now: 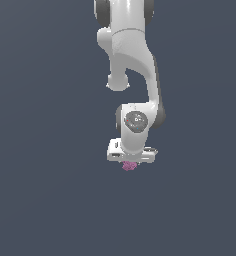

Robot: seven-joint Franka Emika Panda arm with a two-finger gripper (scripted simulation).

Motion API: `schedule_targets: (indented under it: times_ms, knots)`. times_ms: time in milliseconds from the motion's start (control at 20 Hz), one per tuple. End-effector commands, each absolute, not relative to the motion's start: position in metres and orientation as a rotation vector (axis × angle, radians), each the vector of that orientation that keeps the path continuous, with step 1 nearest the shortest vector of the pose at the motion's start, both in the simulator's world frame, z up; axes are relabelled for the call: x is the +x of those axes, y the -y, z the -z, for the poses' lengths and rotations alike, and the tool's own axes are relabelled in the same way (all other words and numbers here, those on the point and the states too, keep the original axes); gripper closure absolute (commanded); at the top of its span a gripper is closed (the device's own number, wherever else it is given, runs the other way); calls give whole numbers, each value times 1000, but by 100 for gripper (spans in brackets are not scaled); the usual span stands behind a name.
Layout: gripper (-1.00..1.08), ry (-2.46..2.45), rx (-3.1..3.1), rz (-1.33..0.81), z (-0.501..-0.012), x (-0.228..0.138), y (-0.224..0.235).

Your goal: Pick up the object and move it to a goal position.

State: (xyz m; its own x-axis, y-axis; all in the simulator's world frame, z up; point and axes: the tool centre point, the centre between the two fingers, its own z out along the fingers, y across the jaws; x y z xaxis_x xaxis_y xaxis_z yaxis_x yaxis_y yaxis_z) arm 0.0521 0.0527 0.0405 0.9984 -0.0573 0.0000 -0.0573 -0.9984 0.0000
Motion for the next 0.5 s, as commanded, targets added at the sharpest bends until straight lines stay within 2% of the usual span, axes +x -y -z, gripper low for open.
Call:
schedule_targets:
  times_ms: [0, 450]
  knots:
    - [108, 90, 3140, 0, -40, 52, -53]
    - [108, 90, 3140, 0, -45, 50, -51]
